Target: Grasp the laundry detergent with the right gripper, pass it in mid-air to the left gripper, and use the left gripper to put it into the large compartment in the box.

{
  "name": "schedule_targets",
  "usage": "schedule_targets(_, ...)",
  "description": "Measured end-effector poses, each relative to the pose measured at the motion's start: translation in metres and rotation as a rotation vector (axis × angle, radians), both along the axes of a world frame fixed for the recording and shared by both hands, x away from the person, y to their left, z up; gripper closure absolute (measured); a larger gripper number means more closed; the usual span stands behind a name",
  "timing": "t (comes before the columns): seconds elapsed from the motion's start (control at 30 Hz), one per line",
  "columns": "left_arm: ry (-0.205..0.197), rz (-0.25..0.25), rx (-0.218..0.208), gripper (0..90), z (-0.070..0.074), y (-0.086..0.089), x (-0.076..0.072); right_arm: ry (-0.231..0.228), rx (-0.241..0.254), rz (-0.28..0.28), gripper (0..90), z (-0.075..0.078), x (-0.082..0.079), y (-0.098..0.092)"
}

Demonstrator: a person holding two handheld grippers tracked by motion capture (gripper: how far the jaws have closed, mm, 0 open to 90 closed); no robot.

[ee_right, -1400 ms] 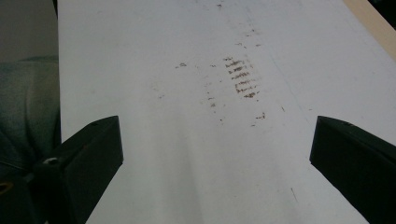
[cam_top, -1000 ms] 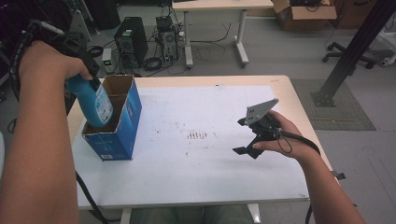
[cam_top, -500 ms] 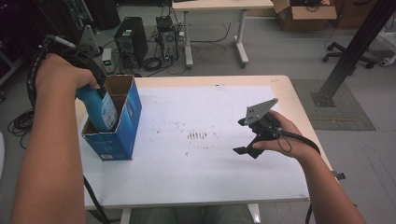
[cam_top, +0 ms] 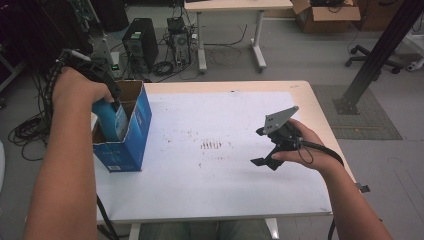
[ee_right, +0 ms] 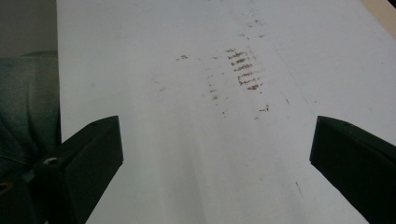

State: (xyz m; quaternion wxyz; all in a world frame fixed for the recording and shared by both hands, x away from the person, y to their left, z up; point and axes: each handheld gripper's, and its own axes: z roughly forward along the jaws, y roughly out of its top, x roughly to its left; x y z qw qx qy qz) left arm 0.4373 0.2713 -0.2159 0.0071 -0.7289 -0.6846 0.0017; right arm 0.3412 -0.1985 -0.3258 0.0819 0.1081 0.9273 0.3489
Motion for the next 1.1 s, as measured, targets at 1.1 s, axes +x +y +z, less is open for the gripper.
schedule_targets(1.1, 0.049, 0.008, 0.002, 39.2, -0.075, 0.002, 0.004, 0.007, 0.002, 0.006, 2.9, -0.005, -0.002, 0.002)
